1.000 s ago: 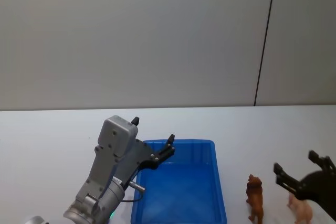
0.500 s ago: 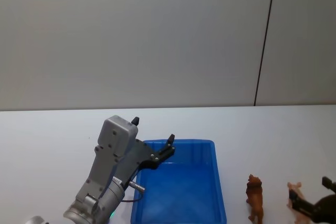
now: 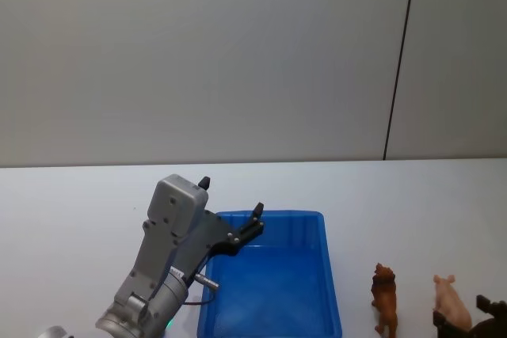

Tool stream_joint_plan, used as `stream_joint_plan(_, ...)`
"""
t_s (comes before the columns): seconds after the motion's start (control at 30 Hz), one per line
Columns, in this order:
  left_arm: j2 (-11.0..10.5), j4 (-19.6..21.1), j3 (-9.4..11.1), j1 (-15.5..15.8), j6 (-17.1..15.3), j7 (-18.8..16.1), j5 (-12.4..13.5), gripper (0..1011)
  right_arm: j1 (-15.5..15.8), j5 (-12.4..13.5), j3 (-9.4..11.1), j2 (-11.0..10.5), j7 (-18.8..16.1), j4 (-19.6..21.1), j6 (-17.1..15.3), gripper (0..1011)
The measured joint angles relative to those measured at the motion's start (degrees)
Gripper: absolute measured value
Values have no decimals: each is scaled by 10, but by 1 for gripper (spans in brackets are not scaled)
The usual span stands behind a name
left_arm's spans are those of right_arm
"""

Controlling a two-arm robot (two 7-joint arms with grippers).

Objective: Pick up the two dolls from the table and place them into the box.

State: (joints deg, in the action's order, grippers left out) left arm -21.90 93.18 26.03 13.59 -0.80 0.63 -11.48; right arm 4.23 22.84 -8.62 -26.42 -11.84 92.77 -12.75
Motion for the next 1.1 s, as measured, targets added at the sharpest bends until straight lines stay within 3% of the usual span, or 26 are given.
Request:
stream_joint_plan(0.27,0,0,0,0,0,0,0,1001,-7,9,-4,8,-6,-15,-10,754)
stream_joint_plan(0.33,0,0,0,0,0,0,0,1002,-9,12,-5,10,-6,-18,-12,650)
stream_joint_plan(0.67,0,0,0,0,0,0,0,1002,-7,11,-4,11,8,-14,-6,379)
stream_joint_plan(1.1,0,0,0,0,0,0,0,1002,-13,-14,0,7,16,26,25,378)
